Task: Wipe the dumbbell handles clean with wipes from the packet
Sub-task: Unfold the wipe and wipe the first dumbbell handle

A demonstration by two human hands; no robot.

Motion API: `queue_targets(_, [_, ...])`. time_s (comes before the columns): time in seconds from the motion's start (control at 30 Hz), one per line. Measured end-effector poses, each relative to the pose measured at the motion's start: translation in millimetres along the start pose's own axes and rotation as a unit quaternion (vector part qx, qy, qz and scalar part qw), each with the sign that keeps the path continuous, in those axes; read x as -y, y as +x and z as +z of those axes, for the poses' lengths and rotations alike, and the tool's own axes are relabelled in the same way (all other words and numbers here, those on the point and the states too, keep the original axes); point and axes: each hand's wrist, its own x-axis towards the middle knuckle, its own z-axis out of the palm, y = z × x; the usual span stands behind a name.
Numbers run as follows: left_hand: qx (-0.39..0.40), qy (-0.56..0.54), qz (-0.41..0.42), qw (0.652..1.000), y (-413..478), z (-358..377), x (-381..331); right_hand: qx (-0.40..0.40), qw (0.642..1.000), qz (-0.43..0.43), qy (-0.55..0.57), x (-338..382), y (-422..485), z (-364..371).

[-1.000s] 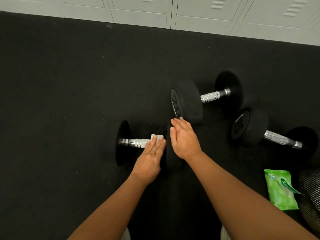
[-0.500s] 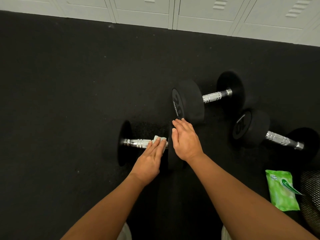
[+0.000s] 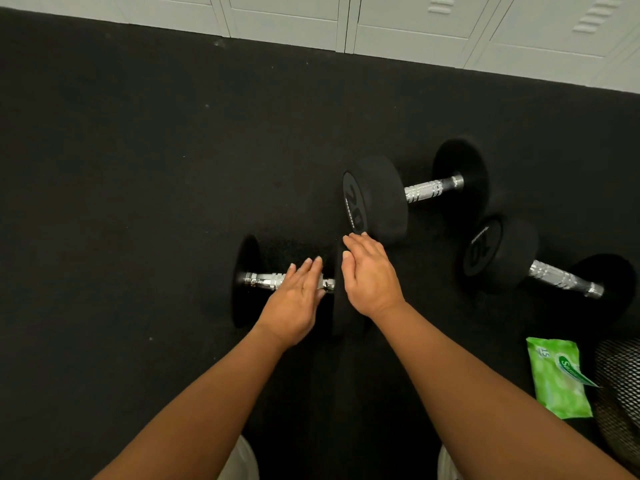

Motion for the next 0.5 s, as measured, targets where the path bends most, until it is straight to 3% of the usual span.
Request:
queue_targets(0.17, [0.039, 0.136, 0.035, 0.989, -6, 2, 4, 0.000, 1.000, 0.002, 0.002, -1, -1, -1])
queue_targets(0.4, [0.056, 0.184, -0.015, 0.981, -1, 3, -6, 0.001, 1.000, -0.002, 0.000, 0, -1, -1])
queue_targets(0.5, [0.057, 0.189, 0.027, 0.980, -9, 3, -2, -0.001, 1.000, -0.001, -0.003, 0, -2, -2])
